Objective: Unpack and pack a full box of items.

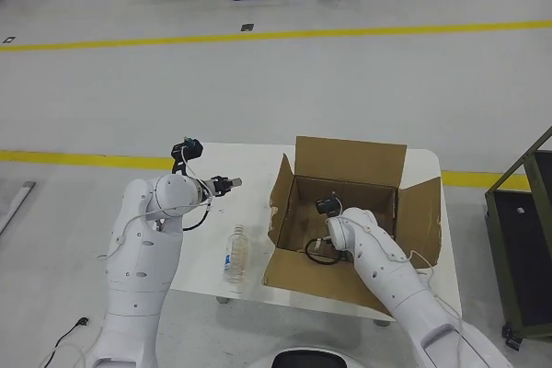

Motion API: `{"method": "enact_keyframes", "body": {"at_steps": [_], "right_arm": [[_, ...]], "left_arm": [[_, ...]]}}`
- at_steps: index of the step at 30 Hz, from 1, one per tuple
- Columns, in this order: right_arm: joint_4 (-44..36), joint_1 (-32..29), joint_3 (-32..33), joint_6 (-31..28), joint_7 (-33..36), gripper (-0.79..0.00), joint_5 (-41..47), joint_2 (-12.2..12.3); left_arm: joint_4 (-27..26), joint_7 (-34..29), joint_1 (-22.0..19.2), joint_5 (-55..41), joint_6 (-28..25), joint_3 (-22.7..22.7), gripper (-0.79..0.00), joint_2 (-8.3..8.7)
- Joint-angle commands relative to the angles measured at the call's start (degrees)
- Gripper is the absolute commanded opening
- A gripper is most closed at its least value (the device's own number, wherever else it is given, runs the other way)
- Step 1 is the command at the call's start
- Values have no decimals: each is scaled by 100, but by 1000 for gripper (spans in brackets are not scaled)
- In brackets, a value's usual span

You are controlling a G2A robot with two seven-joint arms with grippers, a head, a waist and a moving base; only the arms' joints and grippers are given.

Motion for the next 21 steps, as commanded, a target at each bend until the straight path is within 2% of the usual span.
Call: {"method": "enact_keyframes", "body": {"at_steps": [1,5,9,12,14,21], "right_arm": [[48,12,-6,2,-8,-523,-3,-14],[172,44,0,-7,-57,-533,2,-35],[283,83,-1,-5,-95,-582,11,-61],[375,112,-7,1,-125,-656,-3,-79],[441,134,-9,-5,-142,-785,1,-93],[482,221,18,-16,-216,-785,19,-126]], "left_arm": [[0,0,0,0,0,0,0,0],[0,0,0,0,0,0,0,0],[0,0,0,0,0,0,0,0],[0,0,0,0,0,0,0,0],[0,0,0,0,0,0,0,0],[0,0,0,0,0,0,0,0]]}}
